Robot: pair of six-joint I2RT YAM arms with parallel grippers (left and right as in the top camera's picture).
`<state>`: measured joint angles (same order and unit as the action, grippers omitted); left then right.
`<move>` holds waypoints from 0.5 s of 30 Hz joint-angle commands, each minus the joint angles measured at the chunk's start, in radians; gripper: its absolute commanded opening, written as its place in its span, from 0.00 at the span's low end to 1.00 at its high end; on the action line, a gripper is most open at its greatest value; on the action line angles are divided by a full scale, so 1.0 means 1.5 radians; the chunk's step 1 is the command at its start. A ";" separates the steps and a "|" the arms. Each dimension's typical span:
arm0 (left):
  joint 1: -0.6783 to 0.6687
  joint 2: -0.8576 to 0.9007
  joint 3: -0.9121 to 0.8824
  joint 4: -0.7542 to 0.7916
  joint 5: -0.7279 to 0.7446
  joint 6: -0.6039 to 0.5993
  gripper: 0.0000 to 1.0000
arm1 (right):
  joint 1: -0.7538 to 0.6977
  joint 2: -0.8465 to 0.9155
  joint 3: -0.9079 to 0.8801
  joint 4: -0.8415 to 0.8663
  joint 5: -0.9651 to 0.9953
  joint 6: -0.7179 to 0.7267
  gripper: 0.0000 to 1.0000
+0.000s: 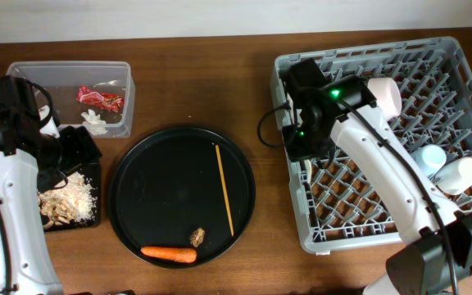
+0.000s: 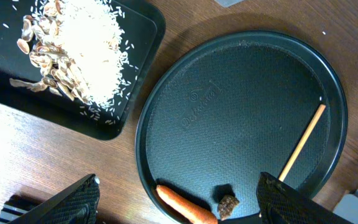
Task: Sort waste into correct bins and load items into the dishwasher rack
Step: 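Place the white fork into the rack with the right gripper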
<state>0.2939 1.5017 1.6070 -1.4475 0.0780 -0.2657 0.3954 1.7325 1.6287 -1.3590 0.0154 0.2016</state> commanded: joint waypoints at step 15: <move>0.001 -0.006 -0.003 0.001 0.003 0.009 0.80 | -0.028 0.001 -0.144 0.085 0.046 -0.009 0.36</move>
<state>0.2939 1.5017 1.6066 -1.4475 0.0780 -0.2657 0.3584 1.7363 1.4002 -1.2243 0.0677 0.1875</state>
